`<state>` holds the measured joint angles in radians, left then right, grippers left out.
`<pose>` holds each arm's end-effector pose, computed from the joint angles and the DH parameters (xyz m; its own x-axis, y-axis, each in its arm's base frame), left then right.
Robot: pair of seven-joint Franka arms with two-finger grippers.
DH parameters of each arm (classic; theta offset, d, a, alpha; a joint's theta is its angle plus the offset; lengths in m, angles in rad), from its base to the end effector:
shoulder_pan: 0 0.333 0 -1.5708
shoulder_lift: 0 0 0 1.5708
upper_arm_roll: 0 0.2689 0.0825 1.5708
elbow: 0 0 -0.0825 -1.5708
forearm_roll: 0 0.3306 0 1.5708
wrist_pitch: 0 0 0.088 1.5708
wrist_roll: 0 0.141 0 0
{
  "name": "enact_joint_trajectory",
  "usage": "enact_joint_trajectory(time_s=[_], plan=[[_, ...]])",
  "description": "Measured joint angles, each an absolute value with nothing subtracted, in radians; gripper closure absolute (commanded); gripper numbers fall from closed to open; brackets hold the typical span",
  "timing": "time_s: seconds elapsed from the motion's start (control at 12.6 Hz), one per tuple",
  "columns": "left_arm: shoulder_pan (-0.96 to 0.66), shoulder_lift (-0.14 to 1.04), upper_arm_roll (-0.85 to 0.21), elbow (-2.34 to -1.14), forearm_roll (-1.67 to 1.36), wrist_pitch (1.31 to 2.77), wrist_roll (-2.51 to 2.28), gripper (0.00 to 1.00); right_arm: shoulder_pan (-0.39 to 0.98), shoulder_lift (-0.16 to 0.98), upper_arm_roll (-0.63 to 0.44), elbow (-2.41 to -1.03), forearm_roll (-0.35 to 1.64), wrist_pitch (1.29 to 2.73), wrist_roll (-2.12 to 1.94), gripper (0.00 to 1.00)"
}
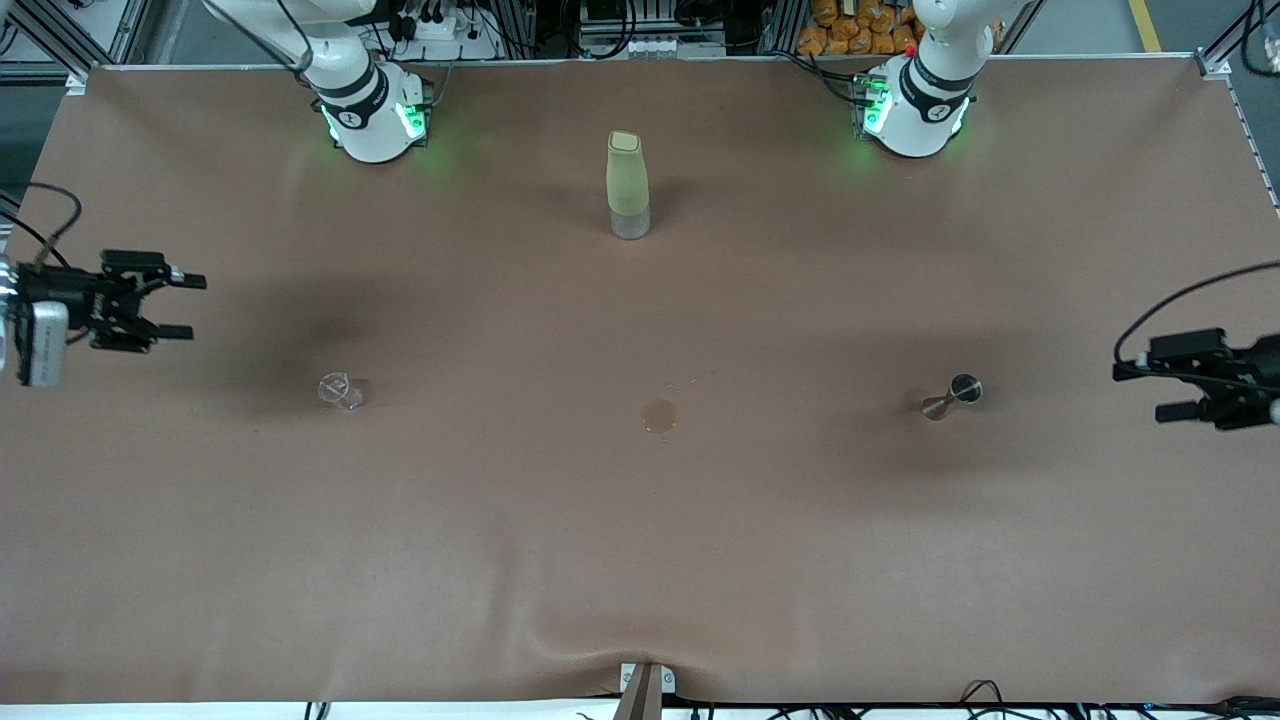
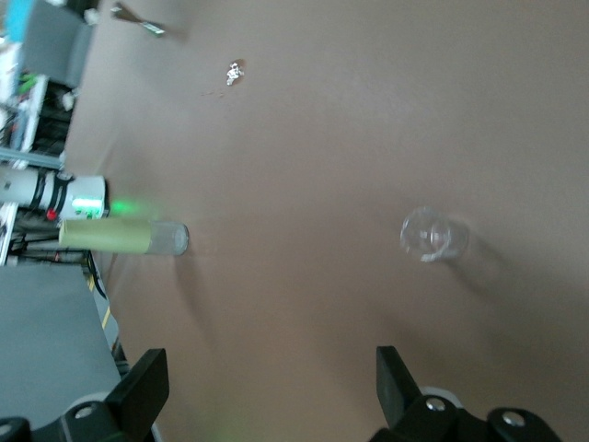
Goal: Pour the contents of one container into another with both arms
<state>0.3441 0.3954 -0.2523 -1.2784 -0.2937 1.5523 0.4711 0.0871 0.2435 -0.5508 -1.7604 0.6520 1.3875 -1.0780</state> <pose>0.5861 0.0360 0.4629 0.9402 -0.3323 0.0756 -0.3348 -0.8593 0.3868 0.4771 -0.1193 0.3776 0.8874 0.4351 0.1522 0.4143 -0.6080 -0.6773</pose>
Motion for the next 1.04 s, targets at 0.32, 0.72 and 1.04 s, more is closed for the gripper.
enact_joint_trajectory(time_s=[0.32,0.72,1.04], plan=[[0.103,0.263,-0.256,-1.290,0.037,1.546,0.125,0.00,0.090,0.078,-0.428,-1.692,0.458,1.387,-0.705,0.00],[0.046,0.198,-0.121,-1.319,0.096,1.543,0.104,0.00,0.091,-0.038,-0.239,-1.606,0.235,1.368,-0.318,0.00],[0.043,0.024,-0.105,-1.506,0.089,1.593,0.012,0.00,0.091,-0.048,-0.155,-1.588,0.154,1.368,-0.124,0.00]])
